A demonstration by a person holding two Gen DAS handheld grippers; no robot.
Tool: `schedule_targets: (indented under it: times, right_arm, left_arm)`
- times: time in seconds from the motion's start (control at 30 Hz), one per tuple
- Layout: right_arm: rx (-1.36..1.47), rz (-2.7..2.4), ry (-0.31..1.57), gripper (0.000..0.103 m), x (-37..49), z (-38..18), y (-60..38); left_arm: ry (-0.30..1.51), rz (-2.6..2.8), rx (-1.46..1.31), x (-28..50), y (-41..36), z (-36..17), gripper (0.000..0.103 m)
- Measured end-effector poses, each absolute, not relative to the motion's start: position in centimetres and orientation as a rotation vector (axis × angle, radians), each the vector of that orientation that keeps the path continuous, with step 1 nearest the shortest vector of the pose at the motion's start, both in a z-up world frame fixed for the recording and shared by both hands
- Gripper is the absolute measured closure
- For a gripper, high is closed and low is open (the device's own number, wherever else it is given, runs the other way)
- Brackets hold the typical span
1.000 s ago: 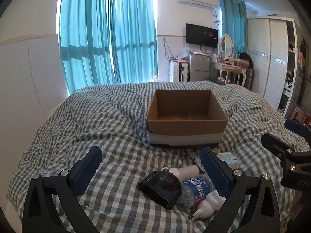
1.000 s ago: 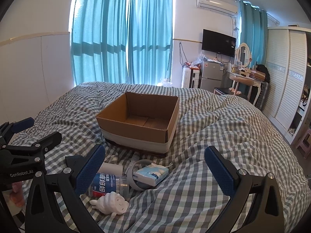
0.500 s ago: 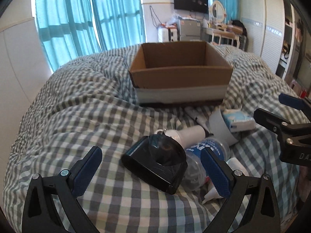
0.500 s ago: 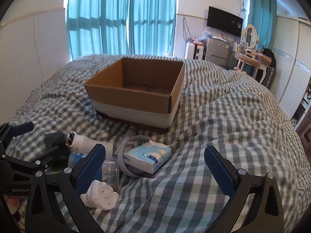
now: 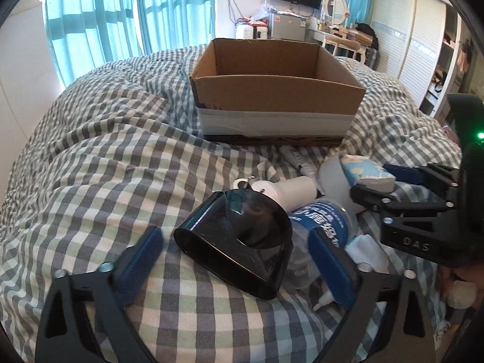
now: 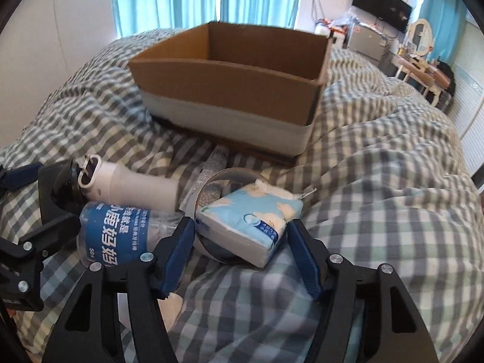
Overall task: Organize objects
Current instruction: 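Grasp the black round object with the left tool while the right grasps the tissue pack, then carry both items over the cardboard box and open both tools to drop them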
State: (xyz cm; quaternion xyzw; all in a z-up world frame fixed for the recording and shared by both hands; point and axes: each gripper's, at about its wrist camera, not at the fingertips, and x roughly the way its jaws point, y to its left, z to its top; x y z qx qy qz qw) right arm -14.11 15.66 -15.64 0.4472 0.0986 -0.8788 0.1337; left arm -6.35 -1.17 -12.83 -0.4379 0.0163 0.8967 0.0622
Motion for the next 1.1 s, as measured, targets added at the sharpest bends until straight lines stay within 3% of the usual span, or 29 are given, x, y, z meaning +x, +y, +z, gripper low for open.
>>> schedule_targets:
  times: [0.07,0.3,0.37,0.43,1.1]
  right_arm:
    - [1.292,-2.55,0.269,0.043,-14.1,-15.6,15.8]
    - [1.241,-2.579,0.228,0.044,-13.1,-14.6,16.2]
    - [1.222,-2.584,0.22,0.044,-12.9,-14.2,16.1]
    - [1.213,-2.583,0.214,0.044,-12.6,-14.0,16.2]
    - [1.074,-2.632,0.191,0.044,-11.3,-10.8,16.2]
  left_arm:
    - [0.029,2.698,-1.318,-6.2,-1.3,-12.6,0.025]
    - [0.025,2.723,-1.307,-5.6,-1.9,-12.2,0.045]
    - [0.022,2.737,-1.293,-5.3,-2.2,-11.8,0.058]
    - [0.014,2.741,-1.287,-5.2,-2.6,-11.6,0.065]
    - [0.042,2.825,-1.173,-4.6,-2.1,-7.4,0.073]
